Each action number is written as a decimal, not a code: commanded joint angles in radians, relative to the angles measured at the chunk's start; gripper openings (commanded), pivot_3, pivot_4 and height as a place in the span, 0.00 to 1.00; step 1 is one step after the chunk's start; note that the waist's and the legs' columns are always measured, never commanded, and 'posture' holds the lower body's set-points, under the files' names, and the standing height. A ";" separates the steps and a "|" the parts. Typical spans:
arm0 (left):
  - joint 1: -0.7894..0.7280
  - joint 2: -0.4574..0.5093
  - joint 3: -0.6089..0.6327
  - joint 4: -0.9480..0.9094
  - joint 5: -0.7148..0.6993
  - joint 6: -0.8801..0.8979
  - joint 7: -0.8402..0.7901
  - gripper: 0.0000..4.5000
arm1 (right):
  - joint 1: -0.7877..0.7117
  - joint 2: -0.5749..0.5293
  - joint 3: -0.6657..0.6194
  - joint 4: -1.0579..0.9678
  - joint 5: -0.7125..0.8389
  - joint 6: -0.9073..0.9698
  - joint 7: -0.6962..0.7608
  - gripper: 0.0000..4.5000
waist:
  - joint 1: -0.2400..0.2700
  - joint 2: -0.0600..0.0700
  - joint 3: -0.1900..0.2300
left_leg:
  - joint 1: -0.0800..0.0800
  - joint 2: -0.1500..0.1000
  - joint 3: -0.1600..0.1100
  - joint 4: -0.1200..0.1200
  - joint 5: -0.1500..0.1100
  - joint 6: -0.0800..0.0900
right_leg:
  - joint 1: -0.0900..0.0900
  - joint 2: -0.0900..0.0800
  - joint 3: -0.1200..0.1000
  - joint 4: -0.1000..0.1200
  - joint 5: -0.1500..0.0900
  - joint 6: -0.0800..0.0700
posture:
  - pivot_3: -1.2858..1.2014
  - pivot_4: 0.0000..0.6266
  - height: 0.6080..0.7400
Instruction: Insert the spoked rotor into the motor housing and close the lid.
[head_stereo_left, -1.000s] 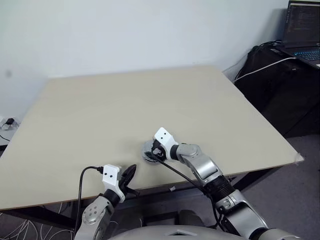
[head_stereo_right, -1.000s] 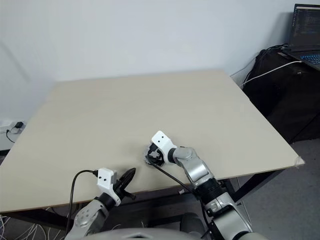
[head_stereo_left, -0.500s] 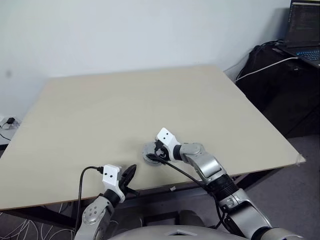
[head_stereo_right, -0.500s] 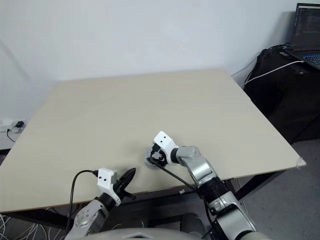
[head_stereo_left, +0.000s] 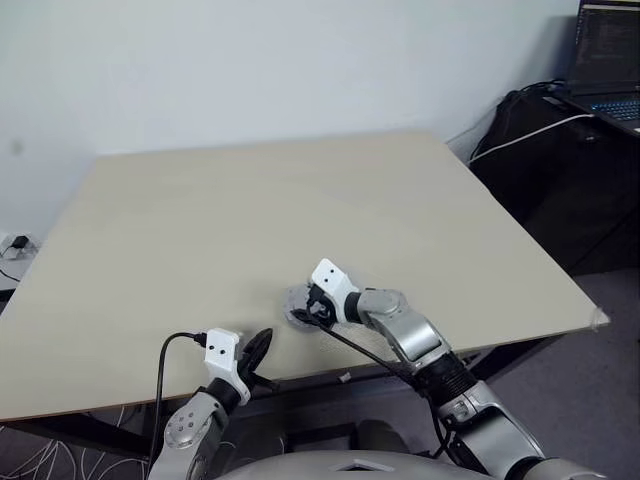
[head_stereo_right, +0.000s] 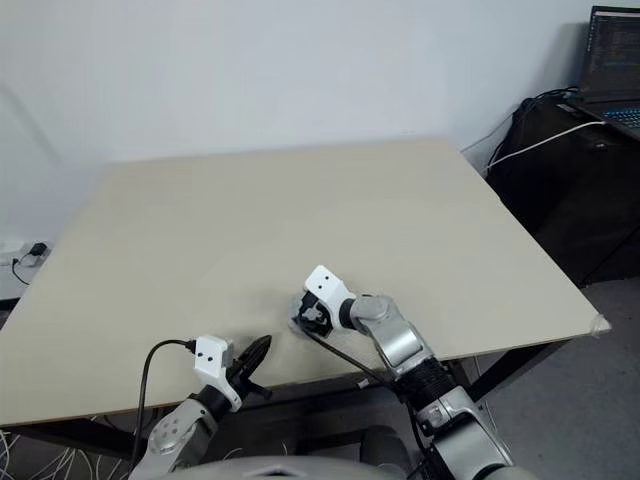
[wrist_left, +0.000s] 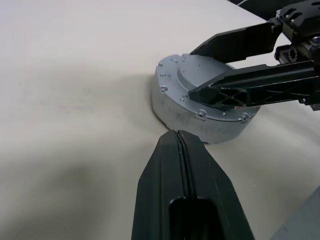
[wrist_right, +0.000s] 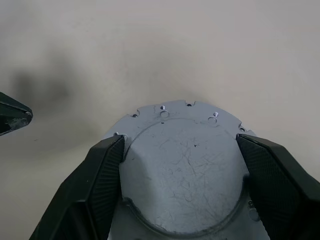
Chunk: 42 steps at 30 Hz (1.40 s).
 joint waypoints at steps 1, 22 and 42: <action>-0.010 0.003 0.001 -0.066 -0.006 0.006 0.003 0.00 | 0.033 -0.029 0.032 0.075 -0.057 0.026 -0.018 0.73 | 0.000 0.000 0.000 | 0.000 0.000 0.000 0.000 0.000 0.000 | 0.000 0.000 0.000 0.000 0.000 0.000 | 0.52 0.00 1.00; -0.468 0.096 0.162 0.030 -0.270 0.780 -0.011 0.00 | 0.027 -0.016 0.028 0.057 -0.041 0.041 -0.015 0.73 | -0.002 -0.003 -0.002 | 0.001 0.000 -0.001 0.000 0.003 0.004 | 0.000 0.002 -0.001 0.001 0.003 0.005 | 0.52 0.00 1.00; -0.669 0.071 0.150 0.201 -0.259 0.921 -0.009 0.00 | 0.039 -0.012 0.022 0.025 -0.037 0.059 -0.022 0.73 | -0.001 -0.004 -0.002 | 0.000 0.000 -0.003 -0.001 0.001 -0.003 | -0.001 0.002 0.000 0.001 0.003 0.005 | 0.52 0.00 1.00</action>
